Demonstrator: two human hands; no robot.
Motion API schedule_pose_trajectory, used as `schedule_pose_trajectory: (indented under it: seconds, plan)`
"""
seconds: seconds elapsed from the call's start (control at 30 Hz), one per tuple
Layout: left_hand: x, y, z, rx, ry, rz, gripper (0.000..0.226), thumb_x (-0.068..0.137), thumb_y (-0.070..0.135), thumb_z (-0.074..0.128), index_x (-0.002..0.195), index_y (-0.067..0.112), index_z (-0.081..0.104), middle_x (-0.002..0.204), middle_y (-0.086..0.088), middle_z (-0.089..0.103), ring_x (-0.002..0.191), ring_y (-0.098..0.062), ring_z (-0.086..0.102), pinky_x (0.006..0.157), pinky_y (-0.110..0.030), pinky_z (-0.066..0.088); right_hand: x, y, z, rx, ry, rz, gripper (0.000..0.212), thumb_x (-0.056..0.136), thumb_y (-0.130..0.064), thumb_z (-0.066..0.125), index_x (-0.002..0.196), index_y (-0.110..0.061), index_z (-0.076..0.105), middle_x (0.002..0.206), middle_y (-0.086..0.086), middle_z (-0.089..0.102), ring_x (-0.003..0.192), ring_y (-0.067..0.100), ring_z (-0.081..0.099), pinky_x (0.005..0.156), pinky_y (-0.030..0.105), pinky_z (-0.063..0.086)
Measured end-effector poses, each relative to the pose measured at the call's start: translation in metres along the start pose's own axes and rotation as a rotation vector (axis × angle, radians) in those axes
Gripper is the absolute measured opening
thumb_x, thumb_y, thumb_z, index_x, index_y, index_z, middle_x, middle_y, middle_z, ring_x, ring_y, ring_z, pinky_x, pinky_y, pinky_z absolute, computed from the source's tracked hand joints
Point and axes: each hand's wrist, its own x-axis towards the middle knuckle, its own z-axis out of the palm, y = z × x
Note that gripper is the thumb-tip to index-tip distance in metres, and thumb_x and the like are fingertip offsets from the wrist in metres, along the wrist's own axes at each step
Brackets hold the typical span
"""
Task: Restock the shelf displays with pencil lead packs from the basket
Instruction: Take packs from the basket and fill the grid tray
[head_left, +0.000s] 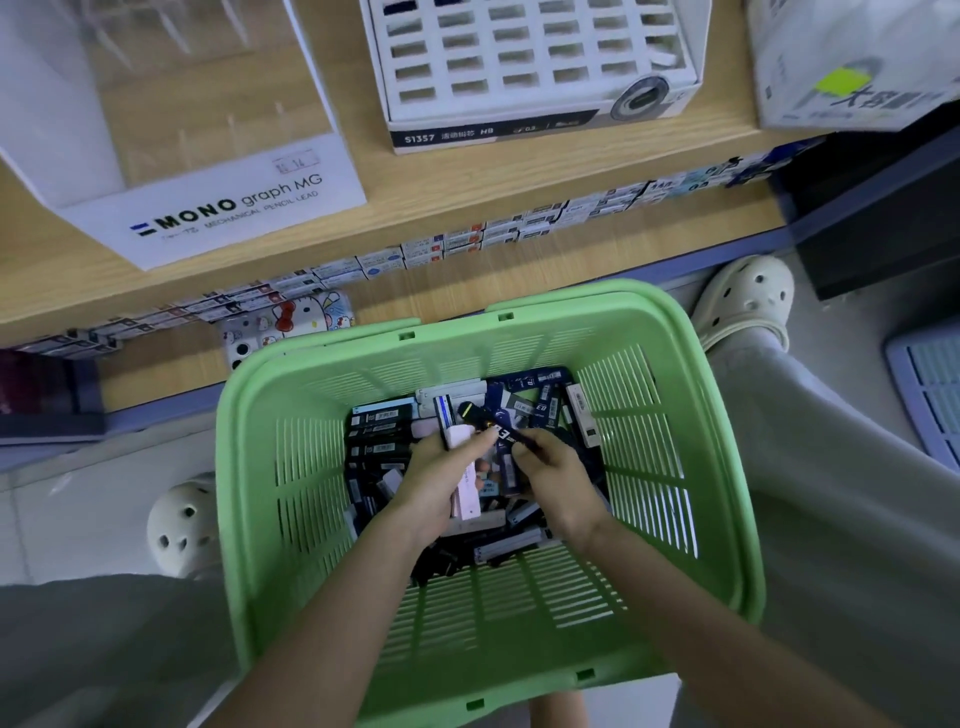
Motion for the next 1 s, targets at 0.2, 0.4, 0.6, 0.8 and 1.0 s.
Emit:
schedule_pose_trajectory:
  seconds: [0.2, 0.4, 0.6, 0.8, 1.0]
  plan:
    - [-0.033, 0.015, -0.001, 0.09, 0.023, 0.171, 0.006, 0.083, 0.018, 0.071, 0.086, 0.013, 0.069, 0.077, -0.002, 0.07, 0.066, -0.013, 0.061, 0.056, -0.019, 0.05, -0.023, -0.028, -0.006, -0.165, -0.076, -0.122, 0.014, 0.093, -0.024, 0.053, 0.092, -0.018, 0.066, 0.095, 0.024, 0.066, 0.092, 0.044, 0.061, 0.087, 0.06, 0.047]
    - [-0.069, 0.023, -0.006, 0.106, 0.071, 0.283, 0.015, 0.082, 0.02, 0.072, 0.088, 0.007, 0.069, 0.084, -0.018, 0.071, 0.077, -0.03, 0.064, 0.07, -0.035, 0.055, -0.06, -0.064, -0.013, -0.473, -0.097, -0.313, 0.016, 0.093, -0.016, 0.056, 0.085, -0.009, 0.068, 0.084, 0.017, 0.068, 0.079, 0.03, 0.065, 0.081, 0.044, 0.051]
    - [-0.108, 0.042, -0.005, -0.011, 0.097, 0.336, 0.019, 0.078, 0.02, 0.076, 0.086, 0.007, 0.064, 0.071, -0.007, 0.062, 0.055, -0.016, 0.055, 0.05, -0.023, 0.046, -0.097, -0.089, -0.01, -0.409, -0.114, -0.405, 0.01, 0.092, -0.007, 0.056, 0.086, -0.015, 0.057, 0.087, 0.009, 0.068, 0.082, 0.016, 0.07, 0.083, 0.044, 0.054]
    - [-0.147, 0.066, -0.004, 0.01, 0.056, 0.477, 0.03, 0.081, 0.017, 0.073, 0.061, 0.016, 0.05, 0.047, 0.008, 0.05, 0.043, -0.008, 0.047, 0.046, -0.02, 0.038, -0.136, -0.114, -0.01, -0.409, -0.147, -0.435, 0.007, 0.091, -0.012, 0.057, 0.085, -0.012, 0.054, 0.087, 0.009, 0.071, 0.083, 0.018, 0.07, 0.083, 0.04, 0.056]
    - [-0.178, 0.092, -0.005, 0.159, 0.102, 0.588, 0.024, 0.077, 0.023, 0.077, 0.072, 0.018, 0.054, 0.057, 0.003, 0.05, 0.05, -0.01, 0.047, 0.048, -0.019, 0.04, -0.16, -0.134, -0.018, -0.443, -0.197, -0.483, 0.012, 0.088, -0.013, 0.063, 0.094, -0.002, 0.062, 0.08, 0.008, 0.069, 0.075, 0.018, 0.069, 0.075, 0.033, 0.058]
